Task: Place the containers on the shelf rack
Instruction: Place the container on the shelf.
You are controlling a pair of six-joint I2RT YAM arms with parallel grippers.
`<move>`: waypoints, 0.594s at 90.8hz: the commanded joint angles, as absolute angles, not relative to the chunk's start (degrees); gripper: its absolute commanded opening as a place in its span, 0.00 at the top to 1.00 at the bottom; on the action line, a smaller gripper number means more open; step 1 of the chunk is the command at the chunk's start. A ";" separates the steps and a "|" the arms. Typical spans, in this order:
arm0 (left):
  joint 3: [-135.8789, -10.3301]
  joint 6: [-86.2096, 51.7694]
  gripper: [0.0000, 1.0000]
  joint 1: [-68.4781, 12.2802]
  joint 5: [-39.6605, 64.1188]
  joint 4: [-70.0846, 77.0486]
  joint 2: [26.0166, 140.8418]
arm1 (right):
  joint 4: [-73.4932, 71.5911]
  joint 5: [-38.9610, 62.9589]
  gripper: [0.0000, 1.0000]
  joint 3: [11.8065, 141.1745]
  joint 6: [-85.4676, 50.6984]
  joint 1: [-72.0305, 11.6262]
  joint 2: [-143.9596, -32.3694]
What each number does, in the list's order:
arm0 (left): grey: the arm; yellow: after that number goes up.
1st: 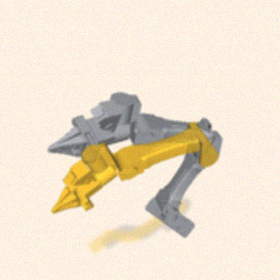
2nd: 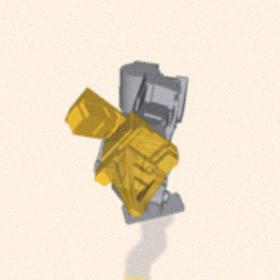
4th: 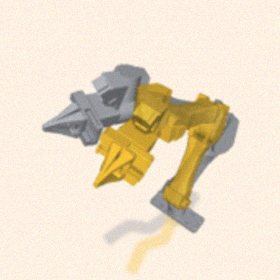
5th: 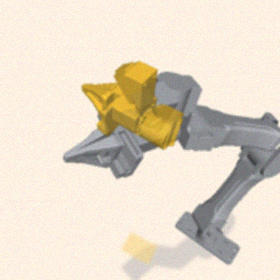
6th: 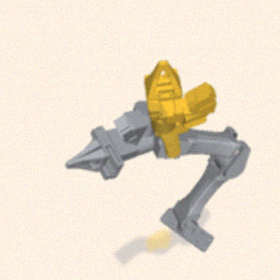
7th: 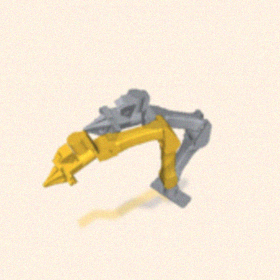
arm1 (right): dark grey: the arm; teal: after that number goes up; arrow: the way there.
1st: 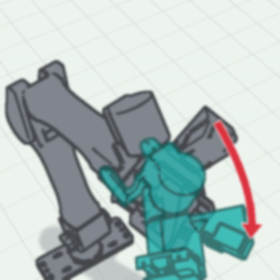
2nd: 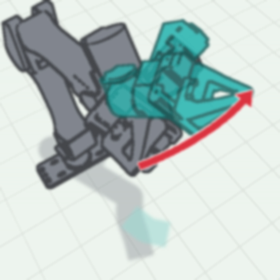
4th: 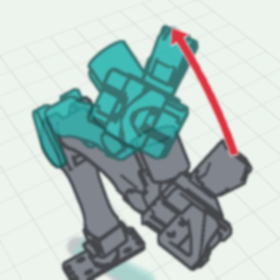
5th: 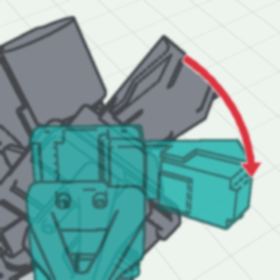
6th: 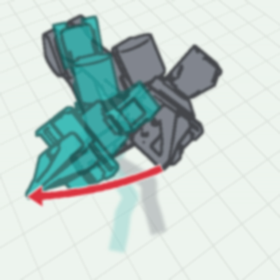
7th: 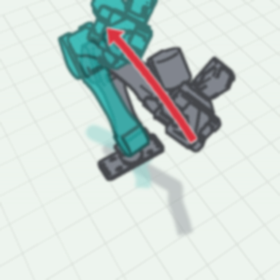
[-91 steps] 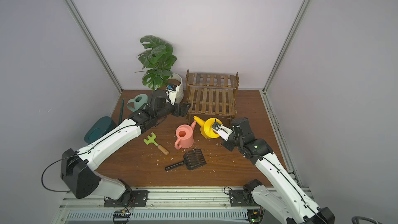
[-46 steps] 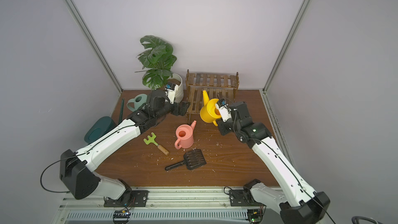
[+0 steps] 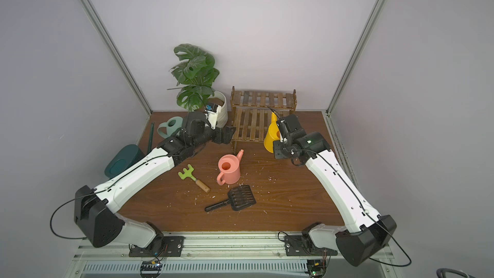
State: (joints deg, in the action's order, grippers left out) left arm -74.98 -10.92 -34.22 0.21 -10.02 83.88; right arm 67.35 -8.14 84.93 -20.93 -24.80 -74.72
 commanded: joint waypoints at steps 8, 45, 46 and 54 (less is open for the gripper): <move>-76.37 -11.26 0.01 -33.65 0.38 -11.38 83.05 | 70.68 -13.11 1.00 88.95 -23.58 -25.05 -78.67; -74.37 -10.80 0.01 -33.62 1.31 -11.72 81.59 | 64.53 -8.84 1.00 92.46 -24.25 -24.87 -83.01; -74.36 -10.81 0.01 -33.64 1.32 -11.79 81.53 | 64.52 -8.77 1.00 92.37 -24.25 -24.83 -82.95; -73.98 -10.78 0.01 -33.64 1.32 -11.87 81.26 | 65.02 -10.19 1.00 91.90 -25.24 -24.87 -82.47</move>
